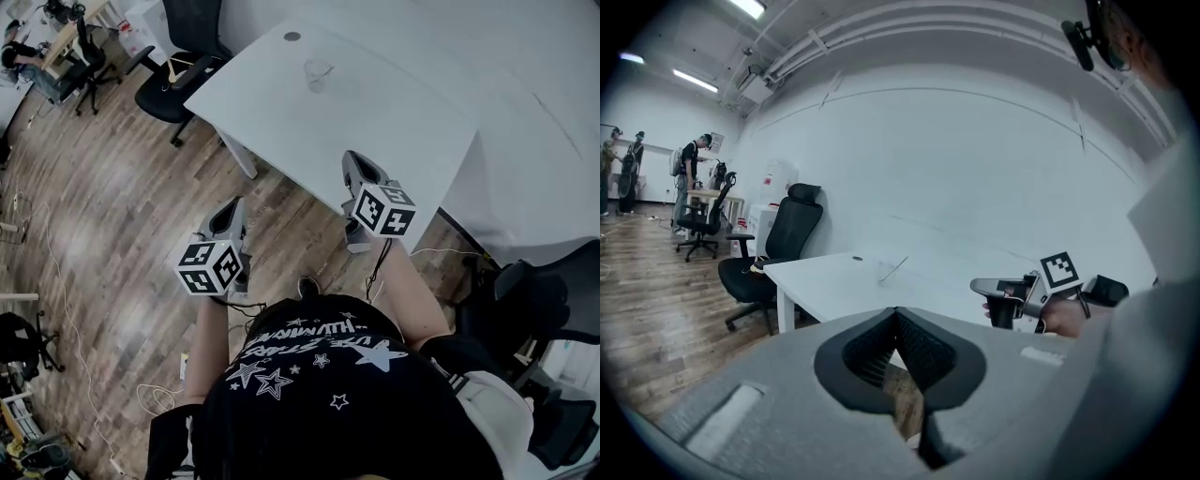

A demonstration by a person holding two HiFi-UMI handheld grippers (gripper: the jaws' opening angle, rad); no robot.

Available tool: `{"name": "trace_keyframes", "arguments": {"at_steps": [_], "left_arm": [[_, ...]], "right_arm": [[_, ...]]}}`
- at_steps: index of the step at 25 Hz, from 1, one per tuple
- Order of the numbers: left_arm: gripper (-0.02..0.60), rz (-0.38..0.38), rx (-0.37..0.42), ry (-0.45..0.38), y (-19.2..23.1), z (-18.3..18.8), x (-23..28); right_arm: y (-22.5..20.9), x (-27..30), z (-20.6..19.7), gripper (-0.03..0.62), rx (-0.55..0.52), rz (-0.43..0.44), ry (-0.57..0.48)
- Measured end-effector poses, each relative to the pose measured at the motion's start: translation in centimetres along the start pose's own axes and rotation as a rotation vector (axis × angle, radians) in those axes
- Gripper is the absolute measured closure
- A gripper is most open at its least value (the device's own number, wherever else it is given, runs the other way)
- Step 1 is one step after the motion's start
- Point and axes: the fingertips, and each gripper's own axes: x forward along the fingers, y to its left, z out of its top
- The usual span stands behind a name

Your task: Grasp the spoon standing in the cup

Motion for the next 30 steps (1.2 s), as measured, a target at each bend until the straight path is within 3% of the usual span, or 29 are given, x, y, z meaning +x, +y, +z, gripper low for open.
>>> {"name": "trace_keyframes", "arguments": {"at_steps": [16, 30], "left_arm": [[0.575, -0.017, 0.007, -0.012, 1.6, 1.7, 3.1], [0.575, -0.119, 0.034, 0.003, 4.5, 5.4, 10.8]], "right_arm": [[-0.5, 3.2, 0.9, 0.585, -0.037, -0.006, 0.014], [-3.6, 8.0, 3.7, 0.585, -0.053, -0.123, -0.029]]}}
